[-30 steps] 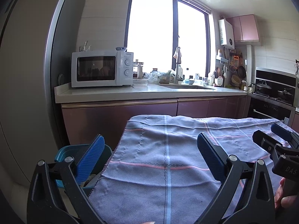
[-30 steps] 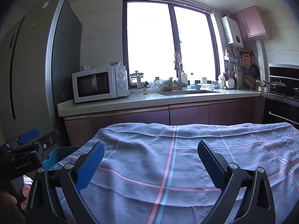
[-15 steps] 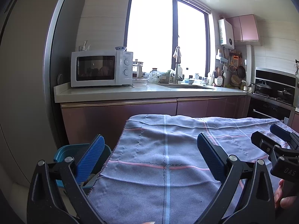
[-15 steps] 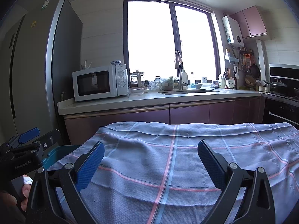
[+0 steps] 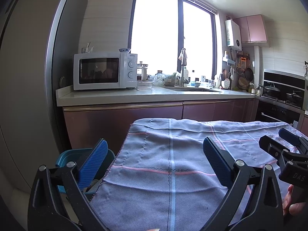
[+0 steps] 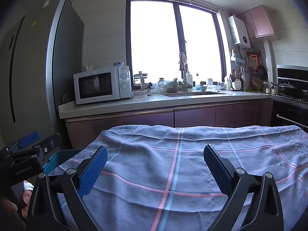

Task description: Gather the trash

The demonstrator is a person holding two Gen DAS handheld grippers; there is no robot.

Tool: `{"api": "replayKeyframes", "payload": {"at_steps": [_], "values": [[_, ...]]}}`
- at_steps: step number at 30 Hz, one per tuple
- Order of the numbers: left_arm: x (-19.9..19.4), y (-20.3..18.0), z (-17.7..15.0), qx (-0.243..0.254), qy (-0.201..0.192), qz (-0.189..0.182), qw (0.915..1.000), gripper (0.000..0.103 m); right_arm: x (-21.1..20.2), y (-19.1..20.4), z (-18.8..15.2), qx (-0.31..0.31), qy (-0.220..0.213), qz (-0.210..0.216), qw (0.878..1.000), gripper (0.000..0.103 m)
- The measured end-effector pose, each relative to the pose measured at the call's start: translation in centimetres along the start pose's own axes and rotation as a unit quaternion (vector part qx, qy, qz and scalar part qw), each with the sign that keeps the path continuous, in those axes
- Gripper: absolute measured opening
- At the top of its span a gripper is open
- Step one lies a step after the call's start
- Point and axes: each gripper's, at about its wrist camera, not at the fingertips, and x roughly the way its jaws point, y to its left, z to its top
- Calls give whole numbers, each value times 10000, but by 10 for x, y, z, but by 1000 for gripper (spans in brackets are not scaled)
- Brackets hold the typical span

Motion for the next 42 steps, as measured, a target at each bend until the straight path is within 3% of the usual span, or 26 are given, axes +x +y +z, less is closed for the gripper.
{"api": "replayKeyframes", "payload": {"at_steps": [42], "values": [[2, -1, 0, 21, -12, 15, 10000, 97, -4, -1, 0, 24, -27, -54, 10000, 97]]}}
